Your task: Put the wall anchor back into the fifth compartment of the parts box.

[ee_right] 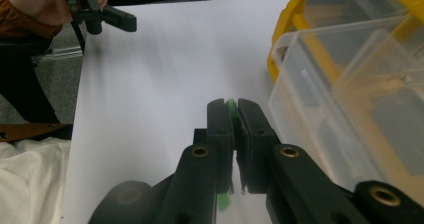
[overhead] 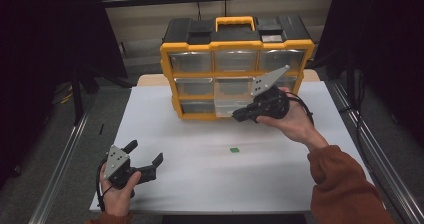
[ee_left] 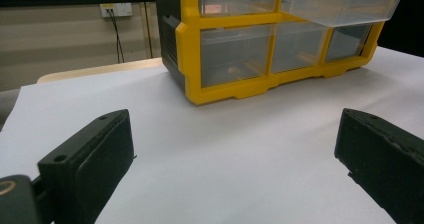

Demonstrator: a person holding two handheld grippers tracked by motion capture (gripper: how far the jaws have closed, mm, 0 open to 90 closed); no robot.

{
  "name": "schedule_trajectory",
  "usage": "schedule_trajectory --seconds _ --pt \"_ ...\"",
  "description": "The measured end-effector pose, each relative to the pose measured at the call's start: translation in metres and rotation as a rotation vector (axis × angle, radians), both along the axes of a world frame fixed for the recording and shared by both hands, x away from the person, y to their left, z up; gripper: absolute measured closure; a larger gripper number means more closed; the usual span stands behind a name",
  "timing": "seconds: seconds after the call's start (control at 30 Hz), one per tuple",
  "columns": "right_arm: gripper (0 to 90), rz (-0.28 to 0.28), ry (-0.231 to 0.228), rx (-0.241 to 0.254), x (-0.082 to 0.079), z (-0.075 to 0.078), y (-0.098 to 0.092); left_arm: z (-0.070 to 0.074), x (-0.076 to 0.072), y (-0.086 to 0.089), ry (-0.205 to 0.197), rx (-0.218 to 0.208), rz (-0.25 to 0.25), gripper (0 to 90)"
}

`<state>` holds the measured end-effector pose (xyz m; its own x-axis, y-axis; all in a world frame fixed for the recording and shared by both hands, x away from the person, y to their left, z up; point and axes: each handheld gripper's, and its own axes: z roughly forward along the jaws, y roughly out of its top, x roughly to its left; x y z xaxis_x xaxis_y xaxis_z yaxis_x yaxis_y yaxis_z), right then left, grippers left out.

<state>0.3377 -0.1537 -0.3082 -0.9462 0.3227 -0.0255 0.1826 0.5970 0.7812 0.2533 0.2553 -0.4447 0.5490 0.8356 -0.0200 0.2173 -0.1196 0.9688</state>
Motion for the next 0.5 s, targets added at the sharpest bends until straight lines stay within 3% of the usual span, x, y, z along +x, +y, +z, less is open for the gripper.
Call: schedule_trajectory --seconds 0.3,0.5 --pt "85.3 -0.024 -0.039 -0.035 0.018 0.031 0.002 0.0 0.0 0.0 -0.001 0.004 0.003 2.4" --pt "85.3 -0.041 -0.046 -0.046 0.028 0.04 0.002 0.001 0.001 0.0 -0.002 0.005 0.002 2.4"
